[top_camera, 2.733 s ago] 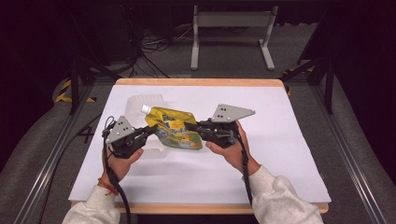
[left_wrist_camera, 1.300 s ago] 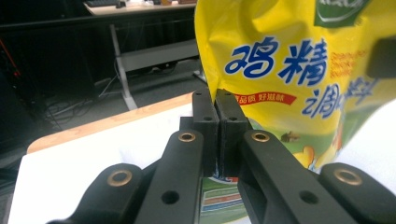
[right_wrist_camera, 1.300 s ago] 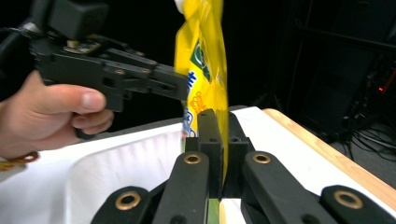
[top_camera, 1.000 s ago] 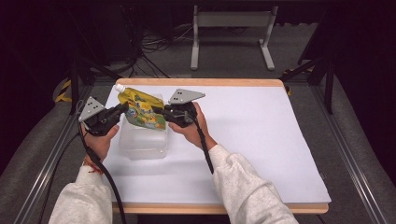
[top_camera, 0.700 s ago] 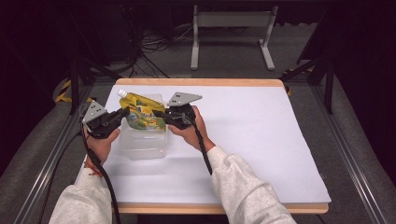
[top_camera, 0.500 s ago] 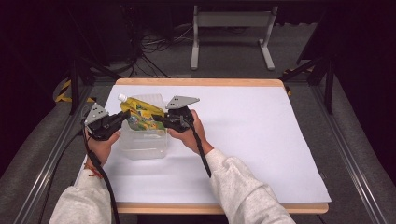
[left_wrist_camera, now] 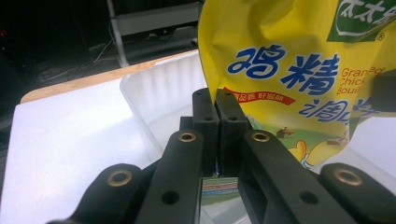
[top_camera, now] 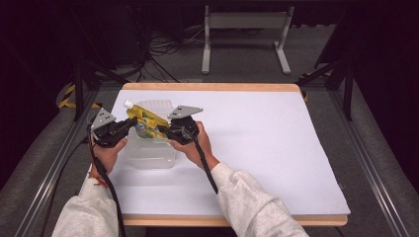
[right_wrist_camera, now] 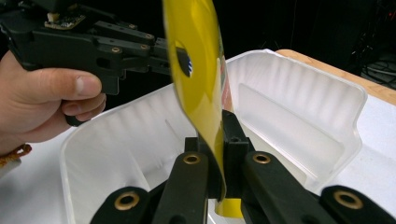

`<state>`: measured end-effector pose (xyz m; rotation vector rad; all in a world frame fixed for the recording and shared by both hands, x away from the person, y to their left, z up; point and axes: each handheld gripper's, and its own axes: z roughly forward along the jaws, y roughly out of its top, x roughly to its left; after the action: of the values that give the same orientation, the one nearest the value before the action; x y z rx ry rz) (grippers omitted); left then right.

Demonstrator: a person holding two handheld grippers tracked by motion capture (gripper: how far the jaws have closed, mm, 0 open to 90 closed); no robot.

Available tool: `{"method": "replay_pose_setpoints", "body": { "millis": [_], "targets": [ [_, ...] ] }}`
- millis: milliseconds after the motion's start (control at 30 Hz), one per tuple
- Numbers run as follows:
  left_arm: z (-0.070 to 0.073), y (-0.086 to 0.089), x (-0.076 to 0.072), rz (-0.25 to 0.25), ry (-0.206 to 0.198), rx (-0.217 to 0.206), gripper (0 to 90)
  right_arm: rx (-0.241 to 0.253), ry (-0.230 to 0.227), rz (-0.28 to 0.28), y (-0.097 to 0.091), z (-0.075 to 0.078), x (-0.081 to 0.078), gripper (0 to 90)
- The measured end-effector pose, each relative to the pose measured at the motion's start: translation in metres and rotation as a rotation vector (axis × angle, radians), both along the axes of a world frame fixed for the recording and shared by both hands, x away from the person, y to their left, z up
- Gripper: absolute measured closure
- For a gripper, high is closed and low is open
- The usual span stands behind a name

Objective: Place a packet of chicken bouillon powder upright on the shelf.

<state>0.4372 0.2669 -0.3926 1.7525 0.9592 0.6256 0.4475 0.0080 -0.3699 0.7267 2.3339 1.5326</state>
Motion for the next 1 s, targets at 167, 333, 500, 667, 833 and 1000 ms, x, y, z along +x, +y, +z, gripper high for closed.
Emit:
{"method": "replay_pose_setpoints", "body": {
  "millis": [167,333,500,667,833,1000],
  "targets": [
    [-0.002,0.002,-0.001,-0.004,0.003,-0.014,89.4,-0.006,-0.025,0.016,-0.001,0.000,0.001,89.6],
    [-0.002,0.002,-0.003,0.011,-0.002,-0.022,86.6,-0.019,-0.059,0.022,-0.004,-0.001,0.004,89.3],
    [-0.001,0.002,-0.006,0.039,-0.011,-0.011,81.3,-0.046,-0.074,0.015,-0.004,-0.002,0.005,86.0],
    [0.002,0.007,-0.016,0.061,-0.025,-0.044,74.3,-0.042,-0.082,0.000,-0.006,-0.003,0.006,85.3],
    [0.007,0.005,-0.030,0.063,-0.057,-0.031,71.9,-0.049,-0.083,-0.004,-0.012,-0.002,0.006,83.1],
    [0.009,-0.004,-0.041,0.056,-0.072,0.009,70.2,-0.057,-0.091,-0.002,-0.014,-0.001,0.004,82.9]
  ]
}}
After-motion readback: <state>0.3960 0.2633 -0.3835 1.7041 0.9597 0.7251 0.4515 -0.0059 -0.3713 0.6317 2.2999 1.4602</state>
